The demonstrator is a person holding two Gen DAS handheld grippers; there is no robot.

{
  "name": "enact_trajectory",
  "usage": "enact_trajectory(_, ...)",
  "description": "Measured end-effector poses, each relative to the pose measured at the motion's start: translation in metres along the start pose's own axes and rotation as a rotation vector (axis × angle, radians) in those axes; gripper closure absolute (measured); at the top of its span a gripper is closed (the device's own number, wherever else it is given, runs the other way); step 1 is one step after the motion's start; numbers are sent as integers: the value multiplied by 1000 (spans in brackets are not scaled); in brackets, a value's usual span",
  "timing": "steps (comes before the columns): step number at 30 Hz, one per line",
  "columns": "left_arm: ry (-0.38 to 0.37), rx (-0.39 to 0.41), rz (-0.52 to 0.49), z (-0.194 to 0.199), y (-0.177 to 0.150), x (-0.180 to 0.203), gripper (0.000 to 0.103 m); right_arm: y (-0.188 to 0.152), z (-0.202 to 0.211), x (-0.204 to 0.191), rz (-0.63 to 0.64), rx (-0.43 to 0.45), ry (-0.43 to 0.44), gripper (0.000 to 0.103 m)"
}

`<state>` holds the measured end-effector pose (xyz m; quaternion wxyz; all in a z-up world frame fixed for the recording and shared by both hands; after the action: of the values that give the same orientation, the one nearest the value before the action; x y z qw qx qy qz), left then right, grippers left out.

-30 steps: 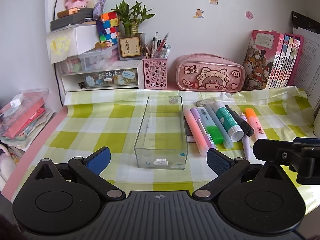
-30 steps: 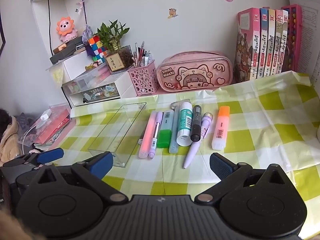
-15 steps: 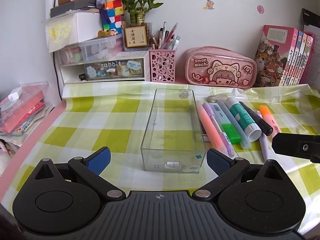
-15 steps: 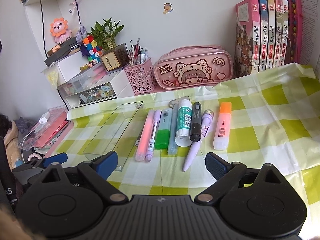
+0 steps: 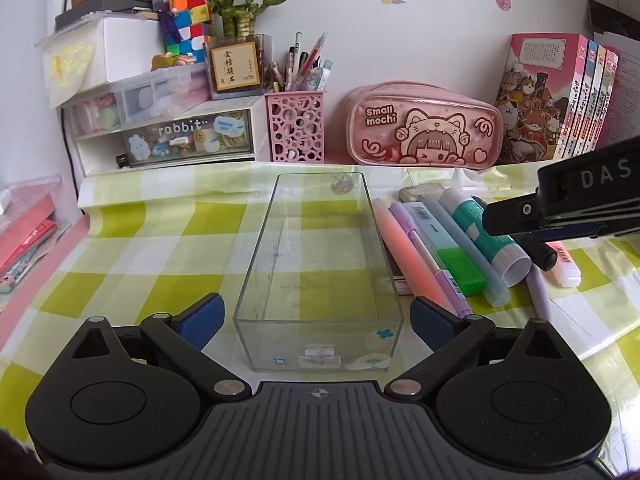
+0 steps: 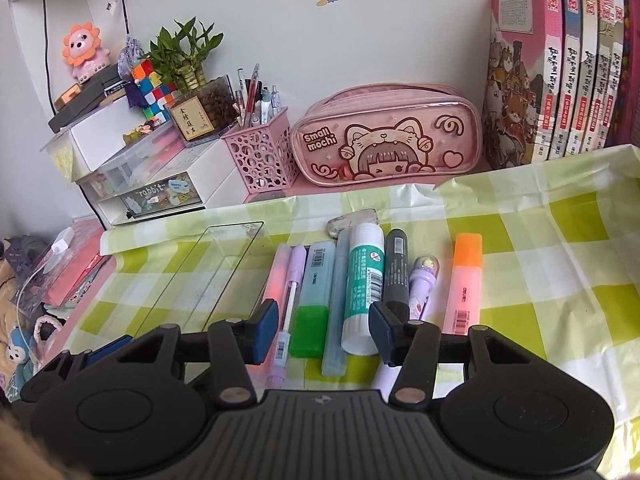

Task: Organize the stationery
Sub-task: 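Move the right tool down over the white-and-green glue stick, then close the right tool on the glue stick and lift it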

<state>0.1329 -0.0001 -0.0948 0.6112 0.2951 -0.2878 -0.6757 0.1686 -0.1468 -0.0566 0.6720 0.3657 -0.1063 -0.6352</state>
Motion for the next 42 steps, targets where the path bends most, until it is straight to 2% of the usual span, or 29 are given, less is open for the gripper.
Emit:
enact_trajectory(3, -47, -43, 46, -8, -4, 0, 30, 11, -17, 3, 18, -38, -19, 73)
enact_trajectory(6, -72, -42, 74, -6, -7, -2, 30, 20, -32, 8, 27, -77, -42, 77)
enact_trajectory(15, -42, -34, 76, 0, -10, -5, 30, 30, -53, 12, 77, -120, -94, 81)
enact_trajectory(17, -35, -33, 77, 2, -12, -5, 30, 28, -57, 17, 69, -127, -103, 86)
enact_trajectory(21, -5, -26, 59, 3, -19, -3, 30, 27, -60, 23, 37, -107, -65, 86)
enact_trajectory(27, -3, -28, 66, 3, -19, -4, 30, 27, -61, 21, 39, -120, -72, 86)
enact_trajectory(31, 1, -31, 61, 3, -22, -5, 30, 31, -67, 16, 85, -145, -83, 86)
enact_trajectory(34, -4, -27, 67, 4, -23, -6, 30, 32, -68, 19, 47, -150, -62, 86)
enact_trajectory(42, -6, -14, 74, 5, -23, -6, 30, 23, -57, 31, -176, -145, 95, 87)
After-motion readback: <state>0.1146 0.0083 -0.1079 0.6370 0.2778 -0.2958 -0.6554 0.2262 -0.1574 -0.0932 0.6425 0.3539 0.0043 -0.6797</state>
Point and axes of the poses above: each gripper's, at about its wrist camera, not at the fingertips, and z roughly against the way its jaws point, x to its right, y to its top, the point moved 8 cm from there along -z, roughly the way its jaws point, and after that the axes turned 7 degrees about -x, right-handed, at the moved point
